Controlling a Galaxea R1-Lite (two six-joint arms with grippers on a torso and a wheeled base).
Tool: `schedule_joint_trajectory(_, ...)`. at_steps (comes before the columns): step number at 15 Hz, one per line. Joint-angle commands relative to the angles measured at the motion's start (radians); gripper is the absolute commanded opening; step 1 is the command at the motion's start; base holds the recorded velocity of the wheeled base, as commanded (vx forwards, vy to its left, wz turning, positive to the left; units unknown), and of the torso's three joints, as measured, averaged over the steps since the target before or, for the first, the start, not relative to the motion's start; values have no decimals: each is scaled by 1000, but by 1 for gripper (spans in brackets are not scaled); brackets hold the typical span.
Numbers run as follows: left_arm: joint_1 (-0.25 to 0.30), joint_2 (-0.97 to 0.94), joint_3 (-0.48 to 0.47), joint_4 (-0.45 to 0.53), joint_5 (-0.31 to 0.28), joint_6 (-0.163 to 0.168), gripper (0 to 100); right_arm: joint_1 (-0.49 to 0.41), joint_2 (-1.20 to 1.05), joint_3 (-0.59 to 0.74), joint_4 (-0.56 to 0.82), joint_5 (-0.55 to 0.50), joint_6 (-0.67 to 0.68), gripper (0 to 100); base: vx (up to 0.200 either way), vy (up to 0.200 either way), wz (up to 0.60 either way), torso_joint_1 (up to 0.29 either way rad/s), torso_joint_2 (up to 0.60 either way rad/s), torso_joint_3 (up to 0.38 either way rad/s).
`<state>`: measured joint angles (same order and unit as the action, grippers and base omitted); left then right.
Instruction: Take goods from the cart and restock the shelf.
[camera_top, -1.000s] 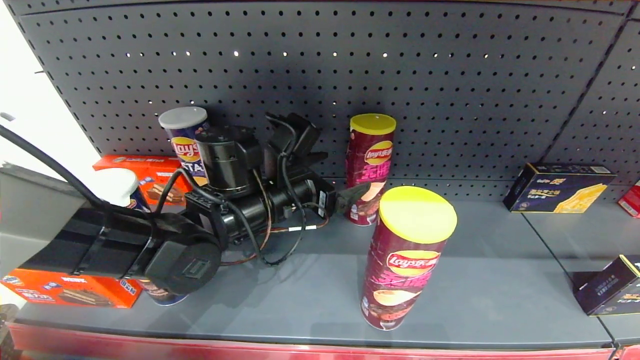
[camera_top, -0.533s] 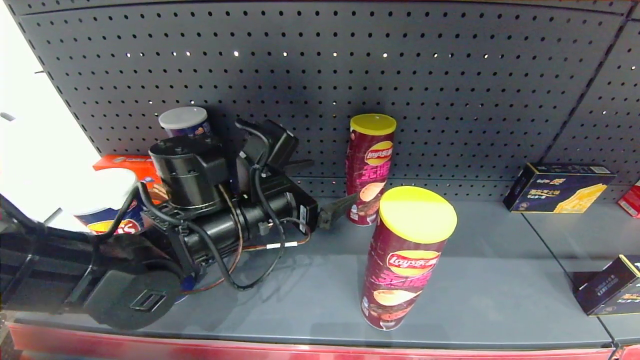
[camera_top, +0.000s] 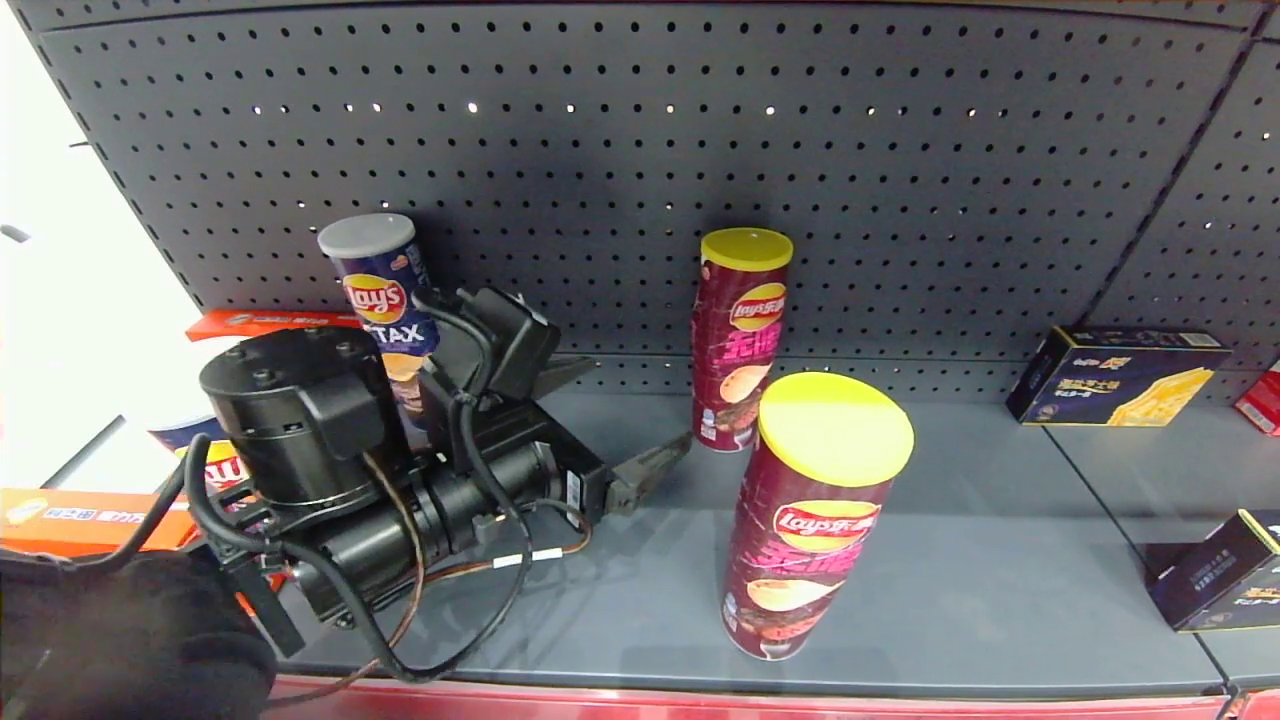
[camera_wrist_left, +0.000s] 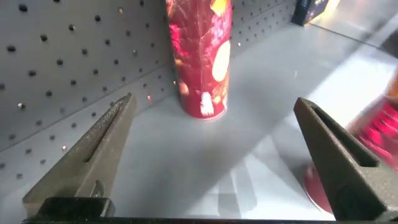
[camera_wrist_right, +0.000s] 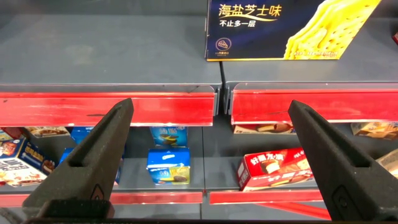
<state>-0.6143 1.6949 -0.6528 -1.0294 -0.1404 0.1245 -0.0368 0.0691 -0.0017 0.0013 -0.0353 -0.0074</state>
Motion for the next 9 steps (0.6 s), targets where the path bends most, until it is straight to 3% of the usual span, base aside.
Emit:
schedule_joint_trajectory(1,-7,-44,50,-17,22,0,100,0,1,0,0,0,0,100,0,0,0,0,0,0)
schedule_joint_trajectory(4,-15,-90,140,-75,64,1,100,0,1,0,0,0,0,100,0,0,0,0,0,0)
schedule_joint_trajectory(9,-24,-224,311,-92,79,4,100,0,1,-1,0,0,0,100,0,0,0,0,0,0)
